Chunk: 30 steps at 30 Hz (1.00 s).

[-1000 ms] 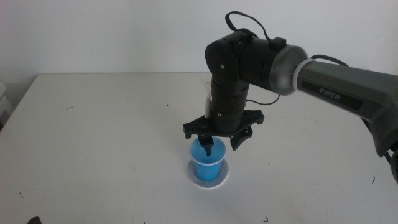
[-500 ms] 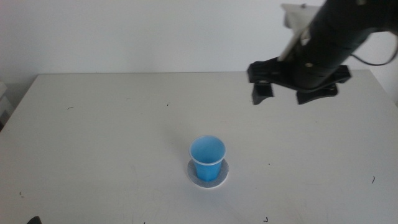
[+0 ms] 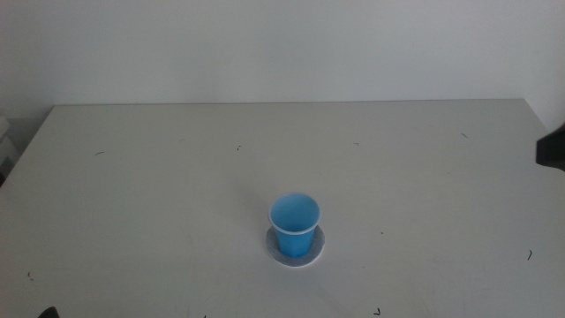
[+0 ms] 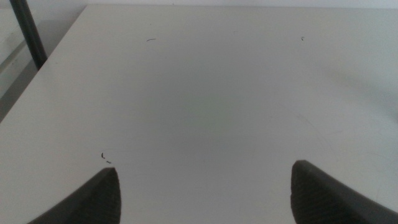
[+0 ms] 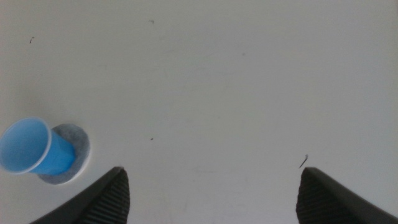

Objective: Place an empty cup on a cup mat.

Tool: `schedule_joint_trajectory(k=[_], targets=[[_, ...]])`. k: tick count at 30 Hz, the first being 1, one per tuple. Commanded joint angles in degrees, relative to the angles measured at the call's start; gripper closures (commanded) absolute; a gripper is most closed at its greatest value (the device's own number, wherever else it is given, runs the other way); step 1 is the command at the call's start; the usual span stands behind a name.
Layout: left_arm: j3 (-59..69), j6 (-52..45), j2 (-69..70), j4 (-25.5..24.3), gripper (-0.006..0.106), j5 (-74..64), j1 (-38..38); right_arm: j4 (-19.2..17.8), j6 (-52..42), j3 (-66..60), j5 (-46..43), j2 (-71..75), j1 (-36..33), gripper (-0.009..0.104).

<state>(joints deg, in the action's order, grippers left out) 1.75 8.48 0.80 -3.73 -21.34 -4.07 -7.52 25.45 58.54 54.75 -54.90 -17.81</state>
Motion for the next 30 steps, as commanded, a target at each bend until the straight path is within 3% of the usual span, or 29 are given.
schedule_joint_trajectory(k=[1, 15, 22, 25, 30], targets=[[-0.34, 0.62, 0.17, -0.02, -0.005, 3.84, 0.06, -4.5, -0.09, -2.89, -6.44, 5.57, 0.5, 0.022], [-0.34, 0.62, 0.17, -0.02, -0.005, 3.84, 0.06, -5.79, -5.66, -30.48, -30.54, 31.83, 2.61, 0.01], [-0.34, 0.62, 0.17, -0.02, -0.005, 3.84, 0.06, 4.24, -24.58, -39.78, -38.43, 40.97, 12.64, 0.01], [-0.34, 0.62, 0.17, -0.02, -0.005, 3.84, 0.06, 5.37, -27.75, -42.36, -40.52, 44.39, 15.23, 0.01], [-0.34, 0.62, 0.17, -0.02, -0.005, 3.84, 0.06, 4.84, -24.02, -45.76, -41.23, 50.04, 15.6, 0.01]])
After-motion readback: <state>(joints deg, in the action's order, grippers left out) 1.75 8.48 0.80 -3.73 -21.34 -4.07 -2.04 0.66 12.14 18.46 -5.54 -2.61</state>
